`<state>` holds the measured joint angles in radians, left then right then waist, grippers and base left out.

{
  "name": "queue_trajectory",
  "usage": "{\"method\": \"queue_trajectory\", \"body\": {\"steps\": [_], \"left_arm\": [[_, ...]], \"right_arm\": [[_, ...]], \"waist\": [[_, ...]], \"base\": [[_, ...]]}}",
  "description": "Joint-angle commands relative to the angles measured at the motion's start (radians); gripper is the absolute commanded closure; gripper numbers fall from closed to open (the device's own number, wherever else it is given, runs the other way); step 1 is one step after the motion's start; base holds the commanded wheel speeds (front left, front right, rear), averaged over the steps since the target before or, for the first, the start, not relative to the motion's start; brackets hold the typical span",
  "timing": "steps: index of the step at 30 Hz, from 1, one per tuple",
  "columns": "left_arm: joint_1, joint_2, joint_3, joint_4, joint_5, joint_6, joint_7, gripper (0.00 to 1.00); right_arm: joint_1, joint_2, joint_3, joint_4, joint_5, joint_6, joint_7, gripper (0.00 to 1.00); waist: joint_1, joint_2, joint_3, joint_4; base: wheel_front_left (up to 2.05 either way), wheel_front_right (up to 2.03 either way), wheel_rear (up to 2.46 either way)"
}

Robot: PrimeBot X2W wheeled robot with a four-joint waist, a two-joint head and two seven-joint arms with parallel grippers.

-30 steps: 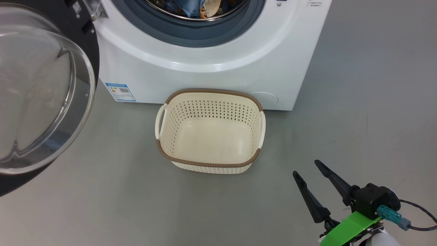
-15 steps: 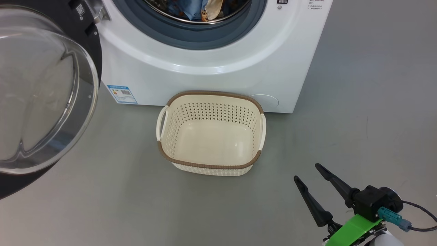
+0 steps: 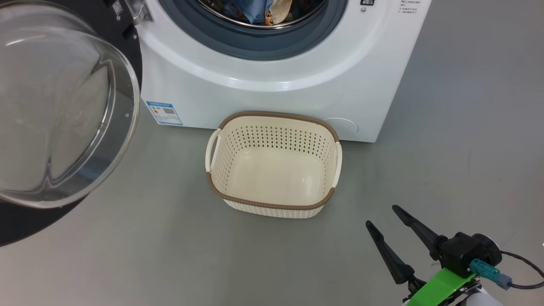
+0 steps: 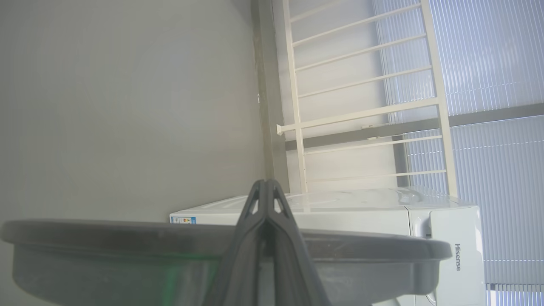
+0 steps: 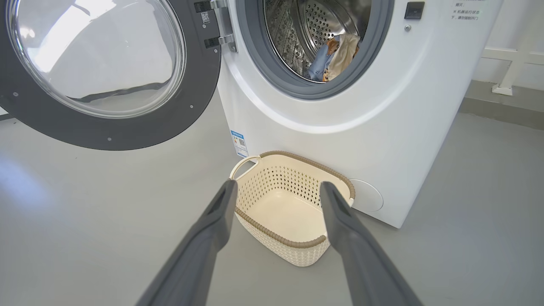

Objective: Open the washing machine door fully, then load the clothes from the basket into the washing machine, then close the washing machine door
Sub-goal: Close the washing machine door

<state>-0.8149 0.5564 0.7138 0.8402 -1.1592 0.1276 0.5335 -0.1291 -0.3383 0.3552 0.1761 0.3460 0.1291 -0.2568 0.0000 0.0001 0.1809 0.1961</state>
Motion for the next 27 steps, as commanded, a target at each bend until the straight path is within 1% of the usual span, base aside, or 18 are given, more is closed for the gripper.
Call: {"method": "queue_trajectory", "body": {"steps": [1, 9, 12, 22, 27], "left_arm": [[0.033, 0.025, -0.016, -0.023, -0.013, 0.000, 0.035, 1.00], [0.064, 0.000, -0.036, -0.071, -0.034, -0.013, 0.128, 1.00], [0.072, -0.006, -0.036, -0.088, -0.042, -0.016, 0.146, 1.00], [0.098, -0.032, -0.036, -0.138, -0.070, -0.010, 0.208, 1.00], [0.121, -0.039, -0.037, -0.173, -0.072, 0.001, 0.227, 1.00]], "right_arm": [[-0.007, -0.003, 0.024, -0.022, 0.006, 0.002, -0.005, 0.00], [-0.009, -0.009, 0.027, -0.015, 0.010, 0.002, -0.005, 0.00], [-0.009, -0.009, 0.025, -0.013, 0.010, 0.002, -0.005, 0.00], [-0.007, -0.009, 0.029, -0.014, 0.010, 0.002, -0.005, 0.00], [-0.008, 0.001, 0.027, -0.014, 0.009, 0.002, -0.005, 0.00]], "waist": [[0.0000, -0.0001, 0.000, 0.004], [0.0000, -0.0001, -0.008, 0.008], [0.0000, -0.0001, -0.011, 0.008], [0.0000, -0.0001, -0.015, 0.008], [0.0000, -0.0001, -0.014, 0.006]], "base": [[0.00, 0.00, 0.00], [0.00, 0.00, 0.00], [0.00, 0.00, 0.00], [0.00, 0.00, 0.00], [0.00, 0.00, 0.00]]}}
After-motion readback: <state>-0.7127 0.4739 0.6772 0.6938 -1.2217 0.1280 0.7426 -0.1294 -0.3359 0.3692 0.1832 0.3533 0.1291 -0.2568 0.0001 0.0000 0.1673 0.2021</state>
